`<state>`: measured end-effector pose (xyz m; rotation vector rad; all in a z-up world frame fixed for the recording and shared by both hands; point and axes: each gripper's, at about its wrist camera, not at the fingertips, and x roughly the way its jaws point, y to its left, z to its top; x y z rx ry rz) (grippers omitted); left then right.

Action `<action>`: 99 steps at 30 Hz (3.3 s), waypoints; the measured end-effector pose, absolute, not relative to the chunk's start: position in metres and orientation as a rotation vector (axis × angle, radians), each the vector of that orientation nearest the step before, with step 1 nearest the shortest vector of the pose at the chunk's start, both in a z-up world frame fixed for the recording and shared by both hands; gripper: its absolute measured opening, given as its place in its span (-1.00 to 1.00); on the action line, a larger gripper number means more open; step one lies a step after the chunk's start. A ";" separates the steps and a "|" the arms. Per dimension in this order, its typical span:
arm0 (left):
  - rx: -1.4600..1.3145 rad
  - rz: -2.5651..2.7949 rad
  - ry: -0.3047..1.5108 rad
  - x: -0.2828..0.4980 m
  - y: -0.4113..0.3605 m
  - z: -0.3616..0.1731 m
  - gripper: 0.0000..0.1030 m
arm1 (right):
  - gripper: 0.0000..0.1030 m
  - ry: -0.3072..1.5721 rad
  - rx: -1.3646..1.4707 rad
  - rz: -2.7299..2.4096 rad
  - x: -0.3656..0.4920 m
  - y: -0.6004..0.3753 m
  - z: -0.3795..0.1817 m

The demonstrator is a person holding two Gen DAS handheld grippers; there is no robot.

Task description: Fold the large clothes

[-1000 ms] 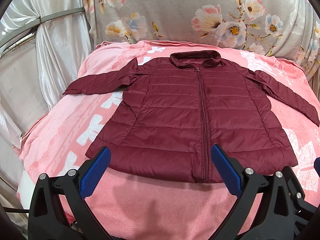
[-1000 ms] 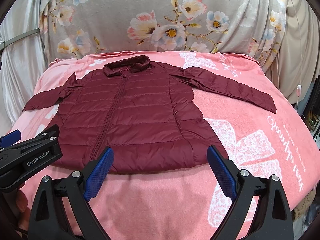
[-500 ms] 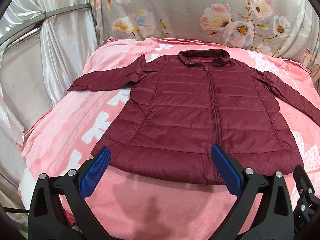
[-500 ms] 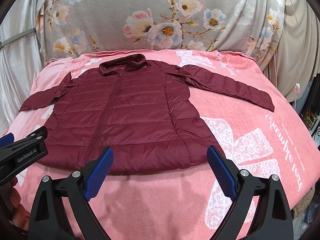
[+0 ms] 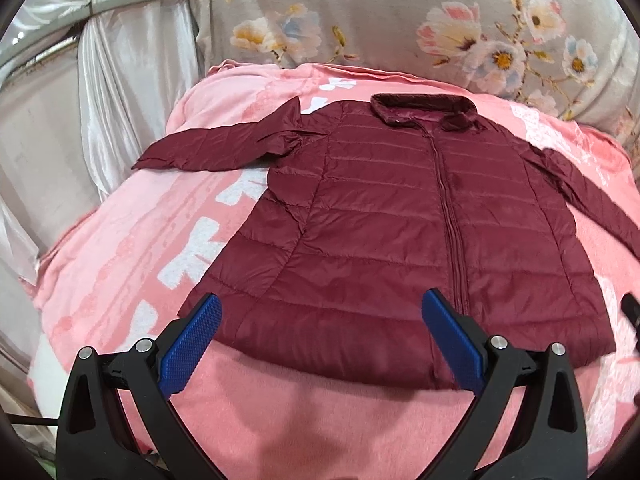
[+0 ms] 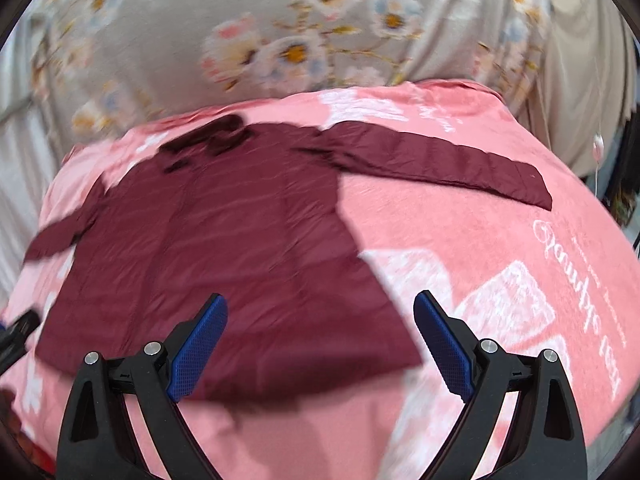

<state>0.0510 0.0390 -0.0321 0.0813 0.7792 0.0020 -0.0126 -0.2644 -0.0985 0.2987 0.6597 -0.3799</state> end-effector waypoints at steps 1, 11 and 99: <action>0.080 0.014 0.775 0.054 0.041 -0.033 0.90 | 0.79 0.645 0.344 -0.384 -0.008 -0.286 -0.100; 0.031 0.139 0.787 0.092 0.073 -0.043 0.90 | 0.78 0.498 0.773 -0.588 0.020 -0.495 -0.142; -0.415 -0.180 0.934 0.290 0.075 -0.100 -0.96 | -0.96 0.484 0.858 -0.080 0.226 -0.397 -0.135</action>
